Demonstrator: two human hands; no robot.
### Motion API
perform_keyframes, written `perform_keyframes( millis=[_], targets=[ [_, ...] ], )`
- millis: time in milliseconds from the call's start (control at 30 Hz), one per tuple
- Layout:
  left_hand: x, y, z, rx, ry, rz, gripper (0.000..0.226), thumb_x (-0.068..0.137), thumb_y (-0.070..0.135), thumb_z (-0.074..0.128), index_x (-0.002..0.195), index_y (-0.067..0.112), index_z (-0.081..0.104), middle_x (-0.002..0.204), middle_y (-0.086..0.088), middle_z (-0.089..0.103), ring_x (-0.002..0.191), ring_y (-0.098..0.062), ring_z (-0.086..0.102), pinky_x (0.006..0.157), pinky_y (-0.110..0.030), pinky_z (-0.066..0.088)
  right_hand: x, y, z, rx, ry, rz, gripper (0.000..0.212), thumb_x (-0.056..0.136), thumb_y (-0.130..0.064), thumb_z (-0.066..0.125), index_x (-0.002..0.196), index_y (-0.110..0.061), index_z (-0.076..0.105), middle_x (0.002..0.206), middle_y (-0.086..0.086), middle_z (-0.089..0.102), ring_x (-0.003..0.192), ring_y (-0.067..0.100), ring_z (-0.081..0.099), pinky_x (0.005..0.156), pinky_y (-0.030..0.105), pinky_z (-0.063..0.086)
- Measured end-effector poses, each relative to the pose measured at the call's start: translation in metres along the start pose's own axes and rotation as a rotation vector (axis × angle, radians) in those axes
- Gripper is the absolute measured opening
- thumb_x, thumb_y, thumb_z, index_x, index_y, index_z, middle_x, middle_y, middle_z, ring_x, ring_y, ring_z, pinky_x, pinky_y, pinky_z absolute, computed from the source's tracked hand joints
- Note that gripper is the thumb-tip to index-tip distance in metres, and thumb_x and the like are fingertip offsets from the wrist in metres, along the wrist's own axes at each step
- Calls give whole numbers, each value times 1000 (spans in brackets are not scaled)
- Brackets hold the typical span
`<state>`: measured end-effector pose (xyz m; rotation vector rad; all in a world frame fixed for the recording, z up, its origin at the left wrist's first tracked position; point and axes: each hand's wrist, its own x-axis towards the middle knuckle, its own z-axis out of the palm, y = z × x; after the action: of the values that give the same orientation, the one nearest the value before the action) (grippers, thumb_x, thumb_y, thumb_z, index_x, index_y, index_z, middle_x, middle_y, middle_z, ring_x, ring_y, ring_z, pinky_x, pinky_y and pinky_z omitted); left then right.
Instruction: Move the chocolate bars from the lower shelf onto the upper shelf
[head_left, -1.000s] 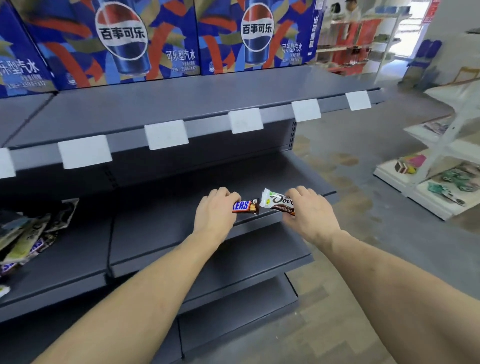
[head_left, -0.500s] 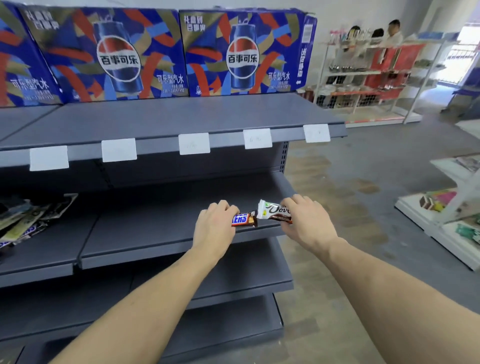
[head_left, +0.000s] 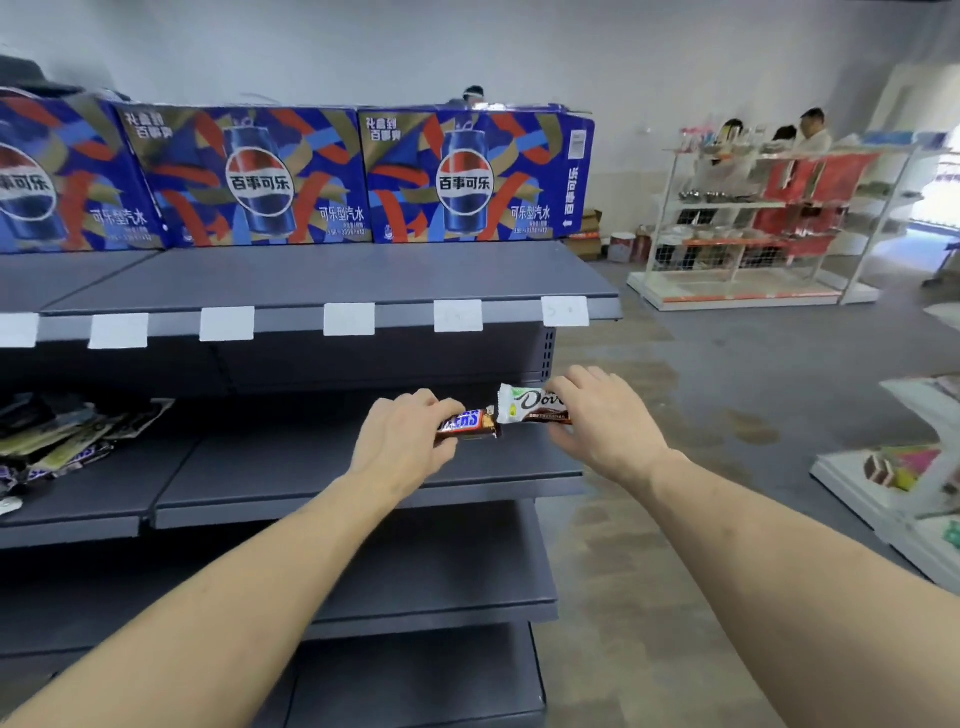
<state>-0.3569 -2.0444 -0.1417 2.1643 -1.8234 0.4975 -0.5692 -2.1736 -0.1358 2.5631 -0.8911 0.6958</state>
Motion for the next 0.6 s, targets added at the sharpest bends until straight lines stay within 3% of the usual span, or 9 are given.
perform_keyframes(
  millis=[133, 300, 500, 600],
  targets=[
    [5, 16, -30, -11, 114, 44, 43, 85, 38, 63, 127, 31, 59, 108, 6, 63, 91, -17, 60, 82, -34, 47, 10, 22, -30, 4, 97, -58, 37, 64, -21, 77, 98, -12, 65, 88, 5, 61, 80, 31, 58, 64, 36, 44],
    [17, 31, -79, -221, 244, -94, 51, 76, 33, 79, 122, 23, 60, 108, 7, 70, 94, -13, 64, 90, -38, 50, 28, 38, -63, 0, 215, -45, 31, 71, -22, 73, 99, -10, 64, 94, 8, 62, 85, 33, 57, 68, 38, 43],
    [29, 32, -110, -378, 244, -215, 36, 76, 33, 80, 111, 30, 68, 106, 11, 69, 94, -7, 58, 77, -26, 46, 41, 46, -79, 11, 334, -16, 33, 77, -24, 71, 107, -15, 64, 102, 4, 62, 90, 28, 56, 75, 37, 41],
    [33, 31, -113, -446, 239, -242, 36, 75, 33, 81, 109, 31, 70, 104, 12, 70, 92, -8, 59, 78, -30, 50, 44, 49, -81, 41, 346, -18, 34, 77, -25, 73, 109, -16, 64, 103, 3, 62, 92, 28, 57, 79, 38, 42]
  ],
)
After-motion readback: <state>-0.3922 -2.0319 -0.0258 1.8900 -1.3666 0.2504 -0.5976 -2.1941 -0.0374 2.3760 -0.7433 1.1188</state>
